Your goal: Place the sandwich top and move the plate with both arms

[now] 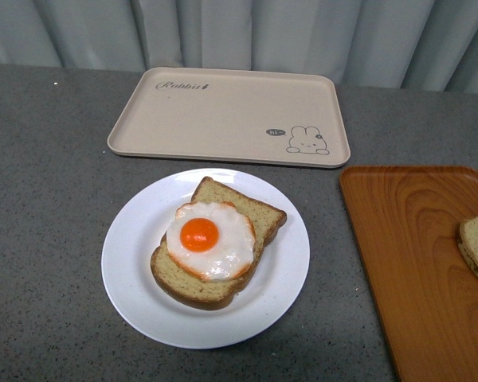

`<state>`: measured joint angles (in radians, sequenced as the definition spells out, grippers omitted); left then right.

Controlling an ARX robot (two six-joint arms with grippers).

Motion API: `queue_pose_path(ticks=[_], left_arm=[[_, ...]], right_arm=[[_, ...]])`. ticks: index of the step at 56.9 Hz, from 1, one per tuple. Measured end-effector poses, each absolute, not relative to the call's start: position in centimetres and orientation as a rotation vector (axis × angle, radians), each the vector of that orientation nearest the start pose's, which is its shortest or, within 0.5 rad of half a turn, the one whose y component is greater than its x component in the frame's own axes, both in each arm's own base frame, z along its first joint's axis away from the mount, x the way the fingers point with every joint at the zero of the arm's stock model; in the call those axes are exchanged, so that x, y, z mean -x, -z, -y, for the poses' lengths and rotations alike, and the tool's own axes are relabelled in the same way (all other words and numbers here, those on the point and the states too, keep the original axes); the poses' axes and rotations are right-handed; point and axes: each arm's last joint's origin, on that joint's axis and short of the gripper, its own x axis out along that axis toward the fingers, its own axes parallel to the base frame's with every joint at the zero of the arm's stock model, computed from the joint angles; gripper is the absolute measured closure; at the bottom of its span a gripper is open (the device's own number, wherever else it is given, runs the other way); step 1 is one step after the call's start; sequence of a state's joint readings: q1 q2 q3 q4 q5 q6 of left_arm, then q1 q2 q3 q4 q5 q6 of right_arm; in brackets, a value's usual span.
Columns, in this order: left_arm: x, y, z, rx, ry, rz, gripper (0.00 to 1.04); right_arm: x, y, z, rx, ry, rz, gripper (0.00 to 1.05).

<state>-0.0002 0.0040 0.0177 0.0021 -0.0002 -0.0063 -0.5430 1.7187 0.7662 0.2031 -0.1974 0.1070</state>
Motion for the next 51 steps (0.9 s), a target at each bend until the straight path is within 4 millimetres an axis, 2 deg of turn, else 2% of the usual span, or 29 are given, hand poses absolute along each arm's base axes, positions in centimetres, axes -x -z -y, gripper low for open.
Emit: queue_pose_path(ticks=[7, 15, 25, 51], left_arm=[[-9.7, -16.9, 0.0, 0.006, 0.0, 0.016, 0.06], [-9.7, -16.9, 0.0, 0.006, 0.0, 0.016, 0.06], [-9.7, -16.9, 0.0, 0.006, 0.0, 0.016, 0.06], [-9.7, -16.9, 0.0, 0.006, 0.0, 0.016, 0.06]], right_arm=[[-29.5, -11.8, 16.7, -0.469, 0.241, -0.78, 0.09], [-30.8, -10.6, 16.1, -0.554, 0.105, -0.84, 0.09], [-31.9, -9.7, 15.3, -0.595, 0.027, -0.869, 0.09], [-31.9, -7.4, 14.9, -0.604, 0.031, -1.013, 0.09]])
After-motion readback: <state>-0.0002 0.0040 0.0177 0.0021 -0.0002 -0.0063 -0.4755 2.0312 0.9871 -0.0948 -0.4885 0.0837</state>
